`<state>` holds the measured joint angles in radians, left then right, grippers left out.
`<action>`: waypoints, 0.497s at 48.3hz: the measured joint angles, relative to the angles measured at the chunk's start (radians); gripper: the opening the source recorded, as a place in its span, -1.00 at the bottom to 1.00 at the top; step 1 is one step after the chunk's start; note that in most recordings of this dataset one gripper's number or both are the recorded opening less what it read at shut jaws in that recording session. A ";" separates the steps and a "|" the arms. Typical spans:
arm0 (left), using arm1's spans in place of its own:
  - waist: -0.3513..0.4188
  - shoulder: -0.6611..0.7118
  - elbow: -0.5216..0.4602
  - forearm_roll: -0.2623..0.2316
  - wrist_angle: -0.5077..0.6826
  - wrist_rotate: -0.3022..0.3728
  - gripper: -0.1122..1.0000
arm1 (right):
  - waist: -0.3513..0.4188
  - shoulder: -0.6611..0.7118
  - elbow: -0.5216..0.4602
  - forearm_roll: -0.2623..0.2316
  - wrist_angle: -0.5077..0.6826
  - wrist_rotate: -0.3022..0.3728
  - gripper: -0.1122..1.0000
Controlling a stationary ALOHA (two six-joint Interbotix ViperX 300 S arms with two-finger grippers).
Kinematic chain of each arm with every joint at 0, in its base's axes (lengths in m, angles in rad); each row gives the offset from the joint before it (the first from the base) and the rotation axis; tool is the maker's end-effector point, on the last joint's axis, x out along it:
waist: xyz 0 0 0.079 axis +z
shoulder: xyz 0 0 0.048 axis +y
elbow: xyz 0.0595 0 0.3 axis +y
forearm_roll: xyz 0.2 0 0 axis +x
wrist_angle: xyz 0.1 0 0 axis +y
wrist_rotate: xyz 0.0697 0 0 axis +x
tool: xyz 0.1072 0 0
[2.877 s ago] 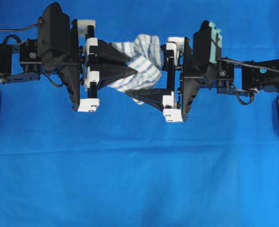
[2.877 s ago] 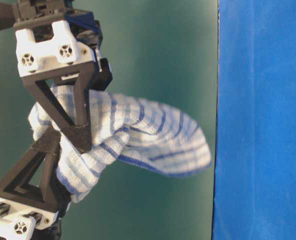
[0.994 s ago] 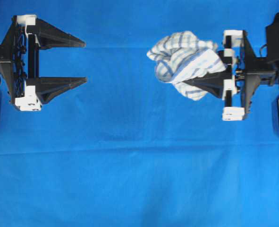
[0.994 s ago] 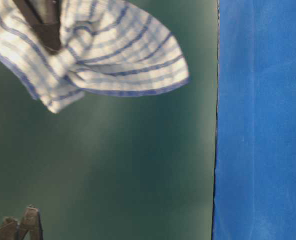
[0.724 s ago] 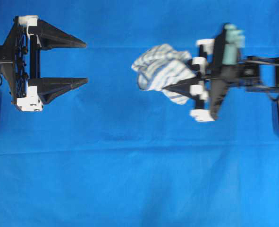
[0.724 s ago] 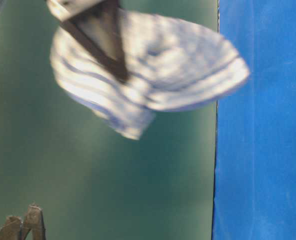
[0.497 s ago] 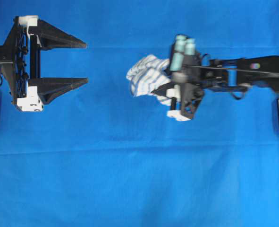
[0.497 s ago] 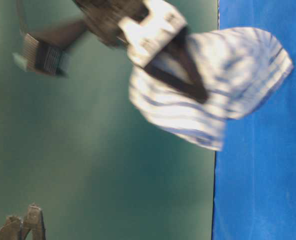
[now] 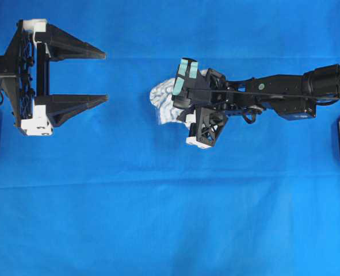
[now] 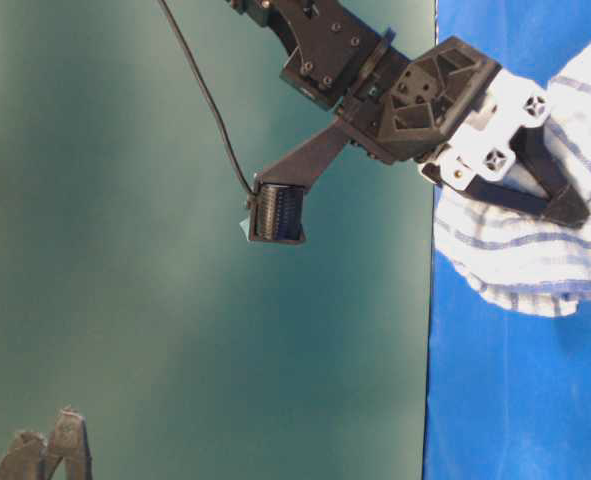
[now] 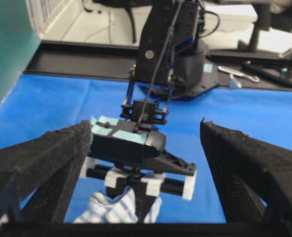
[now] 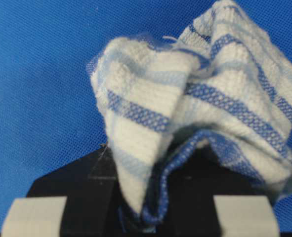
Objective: Hand over the towel.
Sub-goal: 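Lower the towel with the right gripper onto the table center, then open the right gripper and retract it to the right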
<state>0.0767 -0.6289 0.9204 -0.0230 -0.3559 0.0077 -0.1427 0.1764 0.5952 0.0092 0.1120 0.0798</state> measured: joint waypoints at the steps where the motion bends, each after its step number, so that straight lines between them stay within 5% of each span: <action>1: 0.000 0.000 0.000 0.000 0.000 0.000 0.89 | 0.000 0.000 0.000 0.000 0.000 0.000 -0.59; 6: 0.000 0.000 0.000 0.000 0.000 0.000 0.89 | -0.003 0.002 -0.002 0.000 0.002 0.008 -0.53; 16: 0.000 0.000 0.000 0.000 0.000 0.000 0.89 | -0.015 0.000 -0.008 -0.002 0.002 0.012 0.45; 24: 0.000 0.000 0.000 0.000 0.000 0.000 0.89 | -0.021 -0.058 -0.006 -0.003 0.023 0.011 0.46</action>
<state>0.0767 -0.6289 0.9204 -0.0230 -0.3559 0.0077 -0.1641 0.1181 0.5890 0.0061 0.1350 0.0905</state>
